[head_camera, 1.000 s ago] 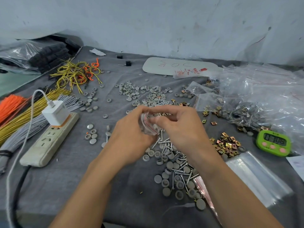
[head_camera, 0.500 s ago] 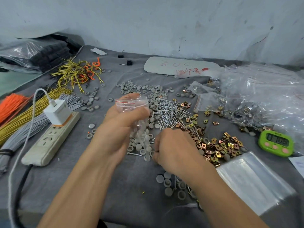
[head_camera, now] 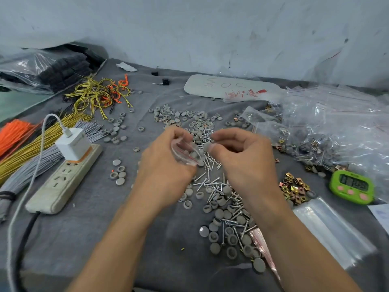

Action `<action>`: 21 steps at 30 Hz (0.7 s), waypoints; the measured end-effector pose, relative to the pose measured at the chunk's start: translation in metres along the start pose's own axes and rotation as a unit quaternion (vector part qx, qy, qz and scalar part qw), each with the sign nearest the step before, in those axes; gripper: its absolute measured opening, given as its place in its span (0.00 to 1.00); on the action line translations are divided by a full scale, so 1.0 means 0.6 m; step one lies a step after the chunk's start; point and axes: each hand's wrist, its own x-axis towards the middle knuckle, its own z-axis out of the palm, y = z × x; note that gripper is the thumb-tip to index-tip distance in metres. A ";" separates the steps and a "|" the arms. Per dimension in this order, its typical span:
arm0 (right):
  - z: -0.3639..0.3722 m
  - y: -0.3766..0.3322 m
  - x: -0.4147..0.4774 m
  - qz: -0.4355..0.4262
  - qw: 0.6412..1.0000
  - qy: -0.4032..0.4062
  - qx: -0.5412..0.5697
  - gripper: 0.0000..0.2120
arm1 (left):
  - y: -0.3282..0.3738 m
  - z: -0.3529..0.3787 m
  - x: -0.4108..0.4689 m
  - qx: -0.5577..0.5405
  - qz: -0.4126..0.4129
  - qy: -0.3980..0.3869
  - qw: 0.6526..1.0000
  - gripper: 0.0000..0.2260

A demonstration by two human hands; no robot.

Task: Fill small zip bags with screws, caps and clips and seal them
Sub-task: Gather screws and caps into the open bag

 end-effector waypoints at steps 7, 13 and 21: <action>0.010 -0.007 -0.012 0.013 0.993 -0.115 -0.008 0.07 | 0.000 0.015 -0.003 0.067 0.038 -0.098 0.992 0.20; -0.001 0.003 0.005 0.017 0.999 0.018 -0.026 0.05 | -0.010 0.006 0.006 -0.108 -0.044 -0.038 0.992 0.21; 0.021 0.016 -0.022 -0.035 0.863 -0.204 -0.461 0.03 | -0.014 -0.004 0.013 -0.090 -0.057 0.131 0.986 0.24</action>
